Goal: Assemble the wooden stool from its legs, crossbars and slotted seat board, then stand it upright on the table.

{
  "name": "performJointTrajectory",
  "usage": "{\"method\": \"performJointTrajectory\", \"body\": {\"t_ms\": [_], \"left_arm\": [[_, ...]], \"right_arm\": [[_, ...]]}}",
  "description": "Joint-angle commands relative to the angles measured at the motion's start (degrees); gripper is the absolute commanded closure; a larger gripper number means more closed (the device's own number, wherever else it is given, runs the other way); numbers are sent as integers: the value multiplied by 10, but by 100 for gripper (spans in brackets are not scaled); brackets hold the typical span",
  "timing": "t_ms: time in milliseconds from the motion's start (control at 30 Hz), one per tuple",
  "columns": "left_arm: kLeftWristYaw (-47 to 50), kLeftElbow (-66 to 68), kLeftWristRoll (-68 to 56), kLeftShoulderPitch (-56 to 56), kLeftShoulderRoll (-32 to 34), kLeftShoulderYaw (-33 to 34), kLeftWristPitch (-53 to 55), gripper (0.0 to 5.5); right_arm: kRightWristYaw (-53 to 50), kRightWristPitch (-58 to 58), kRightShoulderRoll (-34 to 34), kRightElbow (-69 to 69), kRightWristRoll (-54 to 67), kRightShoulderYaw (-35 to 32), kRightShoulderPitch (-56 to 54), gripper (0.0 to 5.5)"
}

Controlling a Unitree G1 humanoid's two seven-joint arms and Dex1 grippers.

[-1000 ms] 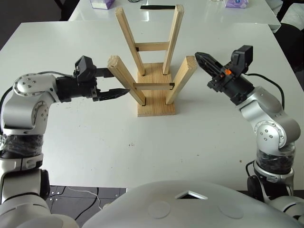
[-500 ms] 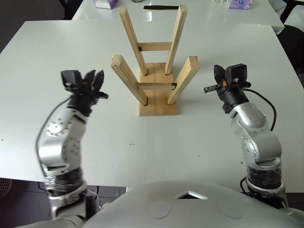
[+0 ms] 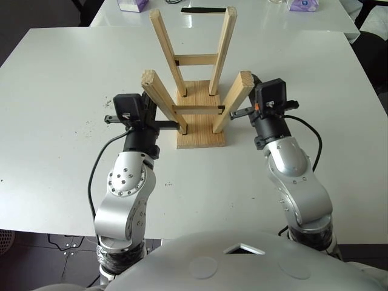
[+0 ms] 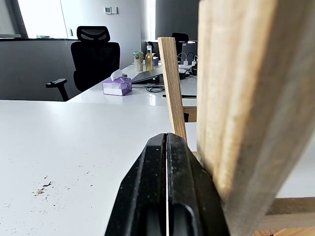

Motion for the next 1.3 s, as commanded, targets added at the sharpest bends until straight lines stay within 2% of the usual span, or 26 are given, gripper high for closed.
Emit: {"method": "performJointTrajectory", "body": {"t_ms": [33, 133, 267, 367, 400, 467, 533, 567, 633, 900, 1100, 1300], "left_arm": [[-19, -13, -1, -7, 3, -22, 15, 548], [11, -19, 19, 10, -7, 28, 13, 548], [39, -22, 61, 29, 6, 119, 6, 548], [30, -11, 70, 32, 12, 141, -3, 548], [17, -5, 62, 30, 9, 130, -3, 548], [-36, 9, 22, 19, 3, 52, 5, 548], [-127, 18, 5, -16, 38, -104, 1, 548], [-144, 20, 0, -24, 40, -145, 3, 548], [-143, 20, 2, -29, 30, -176, 6, 548], [-122, 6, 39, 8, 53, -110, -7, 548], [-119, -15, 44, 26, 72, -76, -7, 548], [-109, 8, 59, 13, 79, 0, -31, 548]], "right_arm": [[7, 12, 1, -12, -20, 18, 14, 550], [-4, 23, -1, -16, -46, -4, 27, 550], [-31, 43, -2, -33, -88, -85, 51, 550], [-29, 52, 0, -31, -100, -127, 39, 550], [-21, 50, 0, -26, -99, -121, 26, 550], [15, 39, 11, -10, -79, -67, -2, 550], [67, 28, 11, -9, -64, 36, -25, 550], [84, 30, 9, -10, -60, 75, -30, 550], [126, 33, -5, -14, -47, 126, -35, 550], [178, 39, -56, -32, -33, 119, -19, 550], [197, 34, -84, -51, -31, 51, 14, 550], [206, 6, -112, -37, -25, -24, 36, 550]]}}
